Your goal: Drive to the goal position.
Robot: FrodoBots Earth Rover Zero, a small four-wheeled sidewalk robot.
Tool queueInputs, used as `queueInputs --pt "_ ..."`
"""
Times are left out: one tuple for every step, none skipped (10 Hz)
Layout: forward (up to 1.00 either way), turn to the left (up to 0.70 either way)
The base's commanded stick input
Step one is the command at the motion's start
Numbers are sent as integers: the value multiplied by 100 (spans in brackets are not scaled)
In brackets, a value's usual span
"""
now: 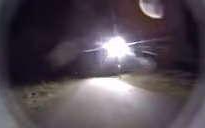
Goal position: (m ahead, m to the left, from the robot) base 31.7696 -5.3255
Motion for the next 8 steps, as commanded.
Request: queueInputs --pt "100 5" --pt "100 10" --pt "100 7" --pt "100 5" --pt "100 4" --pt "100 3" --pt "100 3" --pt "100 7"
